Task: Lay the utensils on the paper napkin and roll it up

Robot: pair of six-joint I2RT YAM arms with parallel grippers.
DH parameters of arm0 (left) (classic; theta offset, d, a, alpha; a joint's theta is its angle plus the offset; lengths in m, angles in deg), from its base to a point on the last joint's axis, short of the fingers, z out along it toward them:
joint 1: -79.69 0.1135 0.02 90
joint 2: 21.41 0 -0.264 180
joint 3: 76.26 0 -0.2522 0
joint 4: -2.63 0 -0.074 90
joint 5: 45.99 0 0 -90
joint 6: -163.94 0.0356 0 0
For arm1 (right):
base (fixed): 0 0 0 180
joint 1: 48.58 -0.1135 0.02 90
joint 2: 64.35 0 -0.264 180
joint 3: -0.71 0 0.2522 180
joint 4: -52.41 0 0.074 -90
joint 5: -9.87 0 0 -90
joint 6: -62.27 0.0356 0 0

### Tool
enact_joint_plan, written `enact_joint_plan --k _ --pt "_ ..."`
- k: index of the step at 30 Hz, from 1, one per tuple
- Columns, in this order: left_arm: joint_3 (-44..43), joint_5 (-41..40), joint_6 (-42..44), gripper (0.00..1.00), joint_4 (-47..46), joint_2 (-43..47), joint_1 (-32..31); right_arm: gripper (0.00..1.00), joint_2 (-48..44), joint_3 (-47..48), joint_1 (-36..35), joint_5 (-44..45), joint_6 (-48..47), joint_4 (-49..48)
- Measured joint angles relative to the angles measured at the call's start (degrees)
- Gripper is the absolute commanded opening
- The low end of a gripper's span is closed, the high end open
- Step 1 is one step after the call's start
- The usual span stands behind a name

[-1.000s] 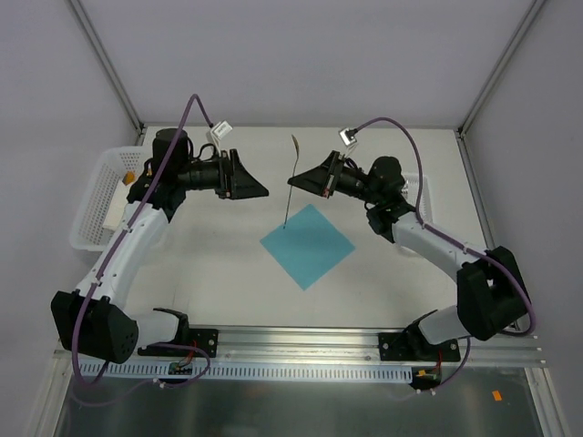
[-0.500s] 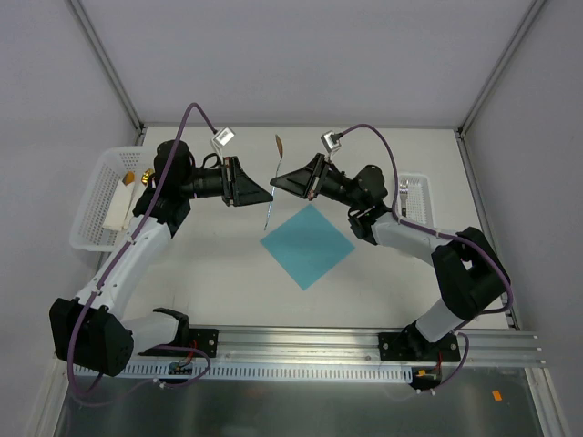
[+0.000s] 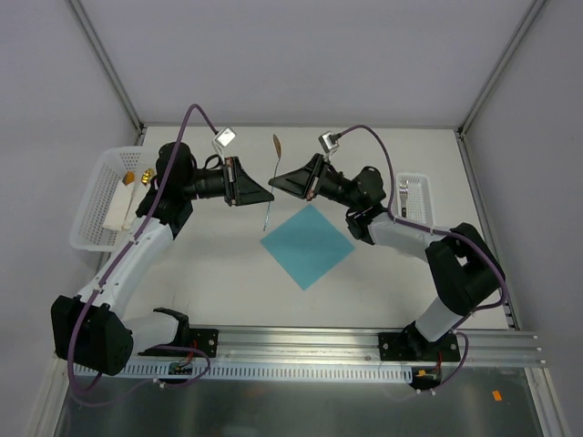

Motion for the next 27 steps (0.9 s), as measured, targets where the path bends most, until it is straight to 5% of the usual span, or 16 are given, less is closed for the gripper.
enact_joint_plan --k 3,6,7,10,17,22,27 --pt "0.42 -0.07 -0.66 0.0 -0.44 0.0 0.0 0.0 0.33 0.0 -0.02 -0.24 0.26 -0.83" --pt "0.66 -0.44 -1.11 0.0 -0.61 0.0 0.02 0.1 0.68 0.0 0.0 -0.24 0.44 -1.22" --pt "0.79 -0.66 -1.27 0.0 -0.63 0.0 0.0 0.36 0.74 0.0 0.0 -0.24 0.57 -1.2" --pt "1.09 -1.88 -1.57 0.0 -0.68 0.0 -0.28 0.57 0.9 0.0 0.02 -0.02 0.87 -0.42" --pt "1.53 -14.05 -0.66 0.0 4.98 -2.01 -3.32 0.63 -2.67 -2.6 3.67 1.55 -3.85 13.81" --pt "-0.31 -28.28 2.03 0.0 16.0 -7.87 -8.79 0.72 -18.53 -8.04 14.32 7.96 -14.6 39.52" --pt "-1.99 -42.47 2.27 0.0 22.36 -14.19 -18.23 0.77 -34.91 -6.62 17.27 17.22 -29.31 63.65"
